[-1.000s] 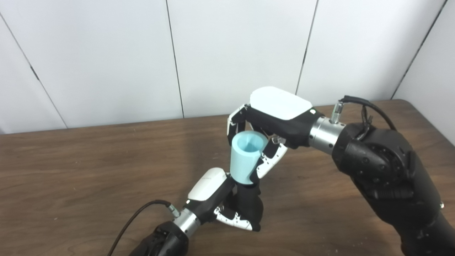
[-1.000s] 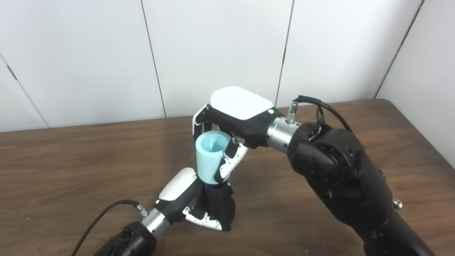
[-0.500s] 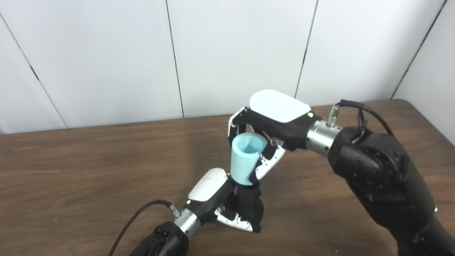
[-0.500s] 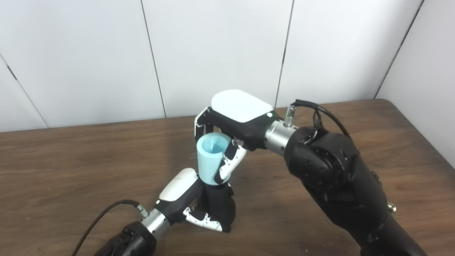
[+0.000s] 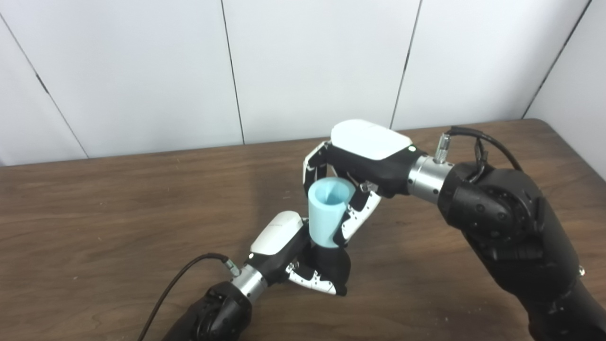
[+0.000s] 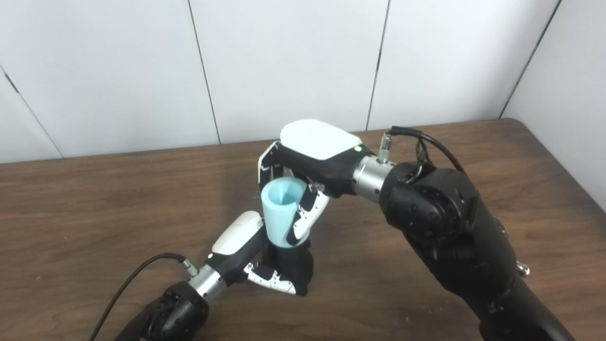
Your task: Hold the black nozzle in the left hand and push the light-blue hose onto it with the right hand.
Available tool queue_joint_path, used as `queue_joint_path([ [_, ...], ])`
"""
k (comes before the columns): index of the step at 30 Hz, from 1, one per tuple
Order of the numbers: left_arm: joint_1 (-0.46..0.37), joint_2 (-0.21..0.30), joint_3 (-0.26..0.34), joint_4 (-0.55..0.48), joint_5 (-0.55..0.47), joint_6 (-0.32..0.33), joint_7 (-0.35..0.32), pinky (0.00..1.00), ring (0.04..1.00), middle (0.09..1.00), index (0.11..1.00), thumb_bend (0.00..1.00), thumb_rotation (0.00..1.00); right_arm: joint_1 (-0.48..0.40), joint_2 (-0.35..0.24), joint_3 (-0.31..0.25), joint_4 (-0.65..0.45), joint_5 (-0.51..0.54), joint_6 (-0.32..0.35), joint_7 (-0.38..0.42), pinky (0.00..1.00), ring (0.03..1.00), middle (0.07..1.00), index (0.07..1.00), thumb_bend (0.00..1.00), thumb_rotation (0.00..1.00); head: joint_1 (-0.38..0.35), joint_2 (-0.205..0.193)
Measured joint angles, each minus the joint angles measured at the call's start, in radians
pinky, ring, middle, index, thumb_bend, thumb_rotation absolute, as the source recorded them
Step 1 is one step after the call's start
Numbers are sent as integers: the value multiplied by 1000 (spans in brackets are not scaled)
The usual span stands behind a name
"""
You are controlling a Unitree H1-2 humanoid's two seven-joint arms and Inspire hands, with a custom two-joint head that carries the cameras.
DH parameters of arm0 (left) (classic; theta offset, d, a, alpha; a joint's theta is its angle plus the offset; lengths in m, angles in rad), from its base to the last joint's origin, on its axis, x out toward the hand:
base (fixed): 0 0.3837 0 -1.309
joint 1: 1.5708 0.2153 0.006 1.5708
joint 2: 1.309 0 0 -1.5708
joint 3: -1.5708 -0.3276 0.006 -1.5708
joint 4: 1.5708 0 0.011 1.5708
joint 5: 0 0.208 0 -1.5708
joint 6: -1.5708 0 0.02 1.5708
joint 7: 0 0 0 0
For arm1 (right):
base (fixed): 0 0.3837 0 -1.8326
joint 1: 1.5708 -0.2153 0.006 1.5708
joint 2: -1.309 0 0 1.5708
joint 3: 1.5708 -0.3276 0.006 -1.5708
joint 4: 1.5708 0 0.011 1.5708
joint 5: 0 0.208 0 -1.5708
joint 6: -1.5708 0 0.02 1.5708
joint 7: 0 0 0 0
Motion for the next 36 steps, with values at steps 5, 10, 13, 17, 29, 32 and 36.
queue_joint_path([
  [5,3,0,0,-5,1,0,-3,298,279,324,471,512,84,0,0,-9,3,6,0,20,158,237,471,481,528,0,0,0],
  [10,5,0,0,-8,2,0,-5,301,280,324,471,512,84,1,0,-9,7,6,0,30,160,242,471,481,528,0,2,5],
  [13,6,0,0,-10,2,0,-8,299,280,324,471,512,84,5,3,-12,8,1,1,45,160,241,471,481,528,0,0,5],
  [17,6,0,0,-12,2,0,-10,298,280,324,471,512,84,7,12,-19,10,-12,1,71,140,226,454,486,526,0,0,6],
  [29,9,-1,-2,-17,3,0,-12,298,279,324,471,512,85,61,-17,-6,-39,-51,-53,-5,208,288,409,517,521,0,3,11],
  [32,12,0,-3,-21,3,0,-17,294,279,323,471,512,85,147,-13,-27,-51,-48,-158,-129,262,324,414,525,521,0,-2,9],
  [36,12,2,-2,-22,3,0,-17,294,279,323,471,512,85,247,-7,-39,-37,-64,-344,-319,248,310,460,493,529,0,-2,9],
])
